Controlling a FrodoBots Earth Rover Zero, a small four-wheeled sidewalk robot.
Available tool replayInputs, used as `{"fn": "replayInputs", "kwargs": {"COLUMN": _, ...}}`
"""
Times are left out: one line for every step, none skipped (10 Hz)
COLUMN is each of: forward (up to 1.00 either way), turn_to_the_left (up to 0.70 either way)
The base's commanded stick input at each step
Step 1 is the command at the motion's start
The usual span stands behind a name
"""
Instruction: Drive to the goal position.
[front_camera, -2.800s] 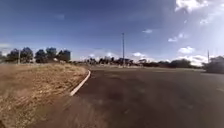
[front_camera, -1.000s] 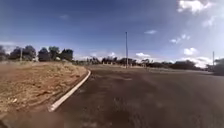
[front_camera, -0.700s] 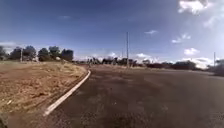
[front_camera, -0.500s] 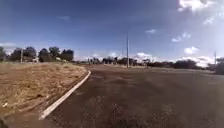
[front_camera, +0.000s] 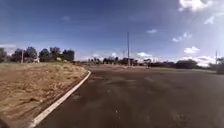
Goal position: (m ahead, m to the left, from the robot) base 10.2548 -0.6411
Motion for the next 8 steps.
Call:
{"fn": "replayInputs", "kwargs": {"forward": 0.45, "turn_to_the_left": 0.0}}
{"fn": "replayInputs", "kwargs": {"forward": 0.45, "turn_to_the_left": 0.0}}
{"fn": "replayInputs", "kwargs": {"forward": 0.45, "turn_to_the_left": 0.0}}
{"fn": "replayInputs", "kwargs": {"forward": 0.45, "turn_to_the_left": 0.0}}
{"fn": "replayInputs", "kwargs": {"forward": 0.45, "turn_to_the_left": 0.0}}
{"fn": "replayInputs", "kwargs": {"forward": 0.45, "turn_to_the_left": 0.0}}
{"fn": "replayInputs", "kwargs": {"forward": 0.45, "turn_to_the_left": 0.0}}
{"fn": "replayInputs", "kwargs": {"forward": 0.45, "turn_to_the_left": 0.0}}
